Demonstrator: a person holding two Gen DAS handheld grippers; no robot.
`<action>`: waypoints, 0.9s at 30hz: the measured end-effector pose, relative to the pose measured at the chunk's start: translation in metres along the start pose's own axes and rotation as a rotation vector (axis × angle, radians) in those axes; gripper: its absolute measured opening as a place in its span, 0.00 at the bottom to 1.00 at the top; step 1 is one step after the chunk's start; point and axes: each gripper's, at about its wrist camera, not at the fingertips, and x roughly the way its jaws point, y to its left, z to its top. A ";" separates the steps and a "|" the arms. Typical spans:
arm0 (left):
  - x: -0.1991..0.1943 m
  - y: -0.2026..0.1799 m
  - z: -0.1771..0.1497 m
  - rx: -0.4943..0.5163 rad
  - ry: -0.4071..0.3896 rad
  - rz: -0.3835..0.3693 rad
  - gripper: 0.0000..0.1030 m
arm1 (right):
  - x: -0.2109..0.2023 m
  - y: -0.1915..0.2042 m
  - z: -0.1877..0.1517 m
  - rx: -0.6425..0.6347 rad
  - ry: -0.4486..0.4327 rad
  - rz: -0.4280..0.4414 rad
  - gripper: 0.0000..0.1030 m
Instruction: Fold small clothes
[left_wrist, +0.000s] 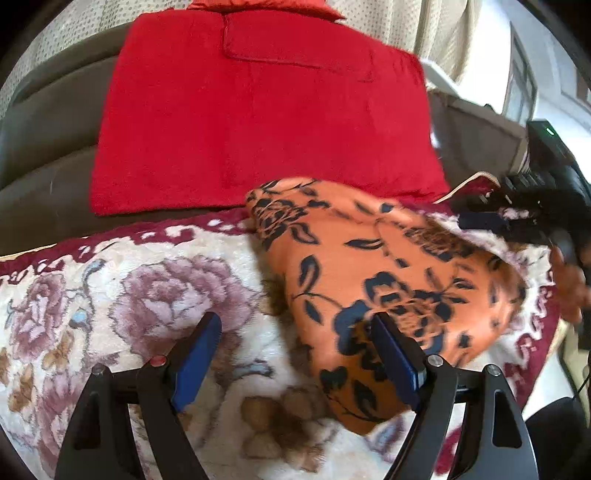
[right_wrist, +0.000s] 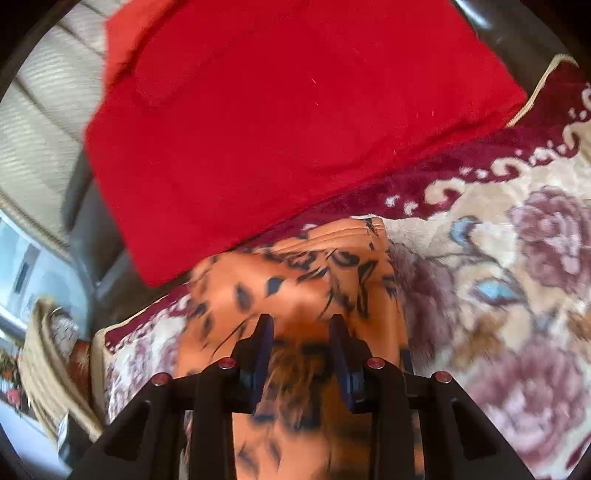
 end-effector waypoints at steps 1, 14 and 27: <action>-0.002 -0.003 -0.001 0.015 -0.002 0.005 0.81 | -0.010 0.004 -0.006 -0.018 -0.007 0.001 0.33; 0.005 -0.014 -0.008 0.052 0.037 0.043 0.81 | -0.026 0.007 -0.049 -0.111 0.077 -0.091 0.36; 0.018 -0.002 -0.009 0.013 0.074 0.032 0.87 | 0.112 0.076 0.022 -0.171 0.222 -0.060 0.36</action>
